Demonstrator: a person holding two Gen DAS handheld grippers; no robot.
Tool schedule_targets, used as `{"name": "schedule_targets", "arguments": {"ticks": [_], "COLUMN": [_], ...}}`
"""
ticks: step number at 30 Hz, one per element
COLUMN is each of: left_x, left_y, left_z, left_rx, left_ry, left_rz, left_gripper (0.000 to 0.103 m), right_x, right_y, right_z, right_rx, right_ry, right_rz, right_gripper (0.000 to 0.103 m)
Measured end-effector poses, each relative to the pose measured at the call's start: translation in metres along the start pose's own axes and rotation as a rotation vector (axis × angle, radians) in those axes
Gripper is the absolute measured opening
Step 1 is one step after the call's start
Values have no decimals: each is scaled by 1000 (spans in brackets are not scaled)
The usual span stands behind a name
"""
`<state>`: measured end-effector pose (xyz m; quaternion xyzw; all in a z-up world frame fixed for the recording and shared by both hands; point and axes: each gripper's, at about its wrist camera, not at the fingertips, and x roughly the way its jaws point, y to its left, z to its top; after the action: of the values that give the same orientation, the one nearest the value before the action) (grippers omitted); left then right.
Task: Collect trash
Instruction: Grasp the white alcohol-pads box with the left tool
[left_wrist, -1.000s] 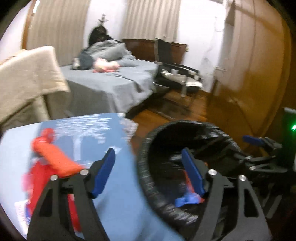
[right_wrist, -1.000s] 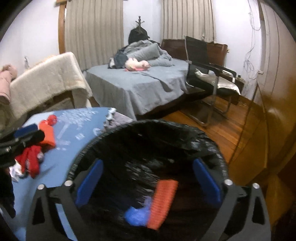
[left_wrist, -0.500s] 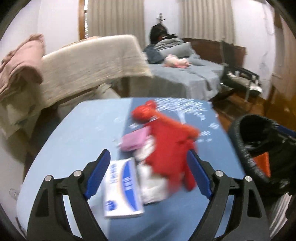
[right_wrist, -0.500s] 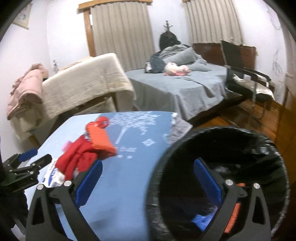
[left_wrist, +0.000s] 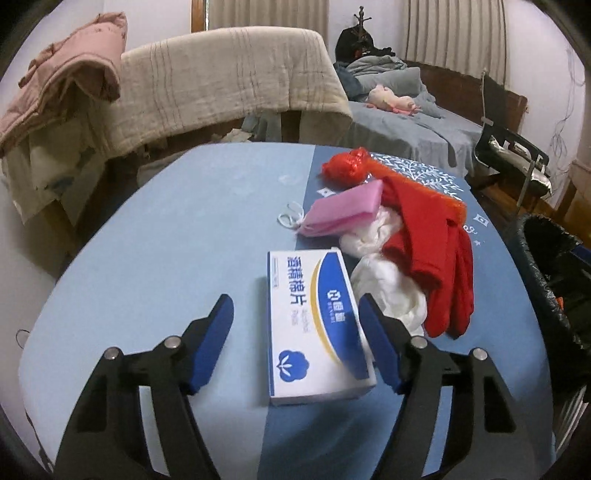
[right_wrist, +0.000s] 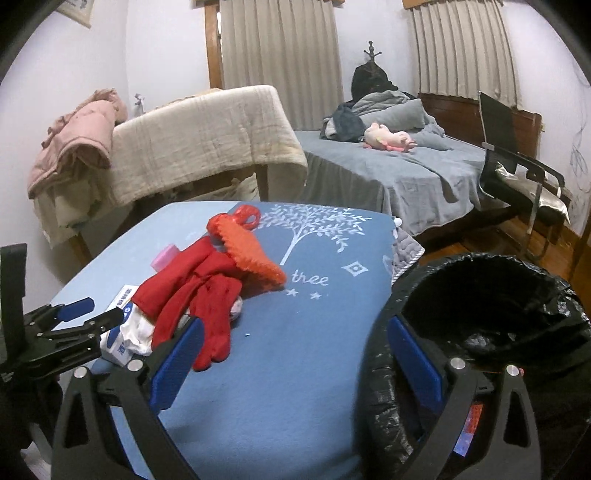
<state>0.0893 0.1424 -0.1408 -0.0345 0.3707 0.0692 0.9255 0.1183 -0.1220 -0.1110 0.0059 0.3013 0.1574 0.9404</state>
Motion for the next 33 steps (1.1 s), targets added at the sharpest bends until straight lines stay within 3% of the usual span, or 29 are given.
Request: {"name": "schedule_targets", "arguments": {"ticks": [7, 12, 16, 22, 33], "left_x": [9, 20, 29, 28, 1], "left_y": [-6, 1, 2, 8, 39], "left_z": [-3, -4, -3, -2, 29], "left_rx": [24, -18, -41, -72, -120], "left_ry": [29, 69, 102, 91, -4], "left_rz": [-21, -42, -84, -103, -34], "left_gripper": [68, 67, 58, 55, 55], "right_x": [7, 11, 17, 24, 45], "right_y": [7, 11, 14, 22, 48], "right_z": [-2, -1, -2, 2, 40], "right_rx": [-16, -22, -23, -32, -28], "right_ry": [23, 33, 44, 52, 10], "right_rz": [10, 18, 28, 36, 107], "right_gripper": [97, 97, 97, 97, 97]}}
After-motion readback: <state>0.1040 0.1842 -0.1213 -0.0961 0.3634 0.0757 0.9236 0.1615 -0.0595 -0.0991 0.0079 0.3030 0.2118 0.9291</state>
